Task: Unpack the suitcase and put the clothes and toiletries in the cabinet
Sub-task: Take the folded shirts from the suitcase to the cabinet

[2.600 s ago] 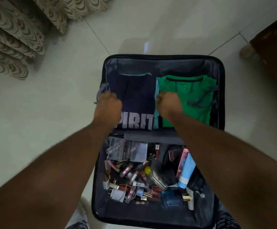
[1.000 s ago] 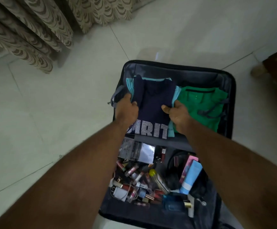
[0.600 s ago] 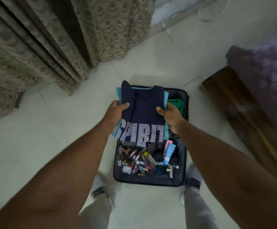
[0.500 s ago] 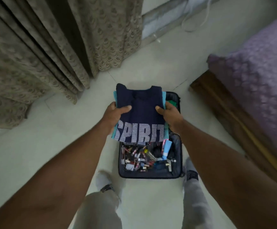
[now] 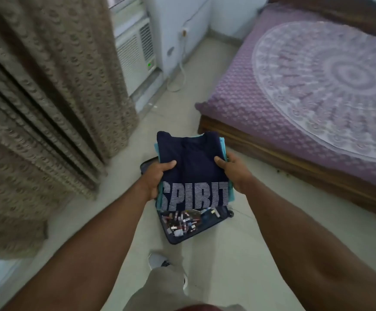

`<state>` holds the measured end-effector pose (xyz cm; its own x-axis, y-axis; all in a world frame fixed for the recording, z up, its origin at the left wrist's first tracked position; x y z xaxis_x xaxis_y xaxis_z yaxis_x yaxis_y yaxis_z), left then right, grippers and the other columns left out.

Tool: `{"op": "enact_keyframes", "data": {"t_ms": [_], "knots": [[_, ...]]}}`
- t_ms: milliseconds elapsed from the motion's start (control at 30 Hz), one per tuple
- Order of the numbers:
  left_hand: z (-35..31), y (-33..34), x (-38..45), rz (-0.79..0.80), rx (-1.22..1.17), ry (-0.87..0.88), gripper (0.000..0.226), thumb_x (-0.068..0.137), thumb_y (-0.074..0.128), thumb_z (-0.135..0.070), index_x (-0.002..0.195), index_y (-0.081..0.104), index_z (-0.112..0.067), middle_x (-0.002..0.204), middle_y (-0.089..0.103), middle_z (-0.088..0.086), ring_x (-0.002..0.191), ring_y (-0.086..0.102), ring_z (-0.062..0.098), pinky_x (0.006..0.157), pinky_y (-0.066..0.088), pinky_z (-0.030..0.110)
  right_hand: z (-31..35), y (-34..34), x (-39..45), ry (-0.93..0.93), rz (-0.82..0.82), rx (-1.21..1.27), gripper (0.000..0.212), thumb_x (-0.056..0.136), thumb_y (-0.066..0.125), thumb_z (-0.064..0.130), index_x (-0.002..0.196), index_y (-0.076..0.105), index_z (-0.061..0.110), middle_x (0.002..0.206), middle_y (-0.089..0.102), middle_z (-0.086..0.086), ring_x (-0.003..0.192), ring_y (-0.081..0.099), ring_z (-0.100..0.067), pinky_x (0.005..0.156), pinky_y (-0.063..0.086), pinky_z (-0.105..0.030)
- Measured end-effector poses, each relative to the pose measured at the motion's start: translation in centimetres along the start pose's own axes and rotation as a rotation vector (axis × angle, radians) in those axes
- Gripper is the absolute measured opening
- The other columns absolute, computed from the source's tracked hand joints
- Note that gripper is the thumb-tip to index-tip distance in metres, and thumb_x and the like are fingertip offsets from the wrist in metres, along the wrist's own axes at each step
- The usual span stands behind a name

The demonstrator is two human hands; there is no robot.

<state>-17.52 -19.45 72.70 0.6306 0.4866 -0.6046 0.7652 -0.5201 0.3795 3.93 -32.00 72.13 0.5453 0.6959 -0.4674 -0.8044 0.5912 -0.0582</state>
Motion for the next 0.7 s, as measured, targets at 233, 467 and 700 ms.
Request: {"op": "enact_keyframes", "data": {"t_ms": [233,467,700], "knots": [[8.1,15.6,-6.7,0.256,0.264,0.041,0.031,0.099,0.060,-0.008,0.129,0.064,-0.001,0.122,0.072,0.024,0.103,0.072,0.041,0.079,0.063,0.046,-4.8,-15.6,-18.7,-0.071,-0.292,0.070,0.017,0.103,0.064,0.019,0.118,0.066,0.027,0.115,0.076,-0.006,0.103,0.073,-0.029,0.090,0.062,-0.046],[23.7,34.4,-18.2,0.600,0.500,-0.022,0.037,0.098,0.061,-0.003,0.135,0.059,-0.002,0.119,0.074,0.020,0.097,0.074,0.036,0.074,0.063,0.042,-15.8,-30.9,-45.2,-0.107,-0.678,0.194,0.022,0.102,0.065,0.019,0.124,0.064,0.021,0.114,0.077,-0.002,0.104,0.074,-0.025,0.087,0.062,-0.040],[39.4,51.9,-31.5,0.935,0.741,-0.133,0.035,0.098,0.059,0.002,0.129,0.061,-0.012,0.106,0.079,0.007,0.089,0.077,0.027,0.072,0.061,0.038,-25.3,-39.6,-70.4,-0.094,-1.081,0.398,0.026,0.101,0.064,0.015,0.126,0.060,0.025,0.118,0.075,-0.004,0.100,0.076,-0.022,0.086,0.063,-0.039]]}}
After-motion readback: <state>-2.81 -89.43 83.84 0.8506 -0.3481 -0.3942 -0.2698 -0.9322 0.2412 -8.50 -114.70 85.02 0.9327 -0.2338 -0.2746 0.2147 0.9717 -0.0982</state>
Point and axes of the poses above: each hand's wrist, its own x-axis towards the middle knuckle, its own y-axis out of the palm, z = x × y, the point moved 3 cm from there along x, towards the middle knuckle
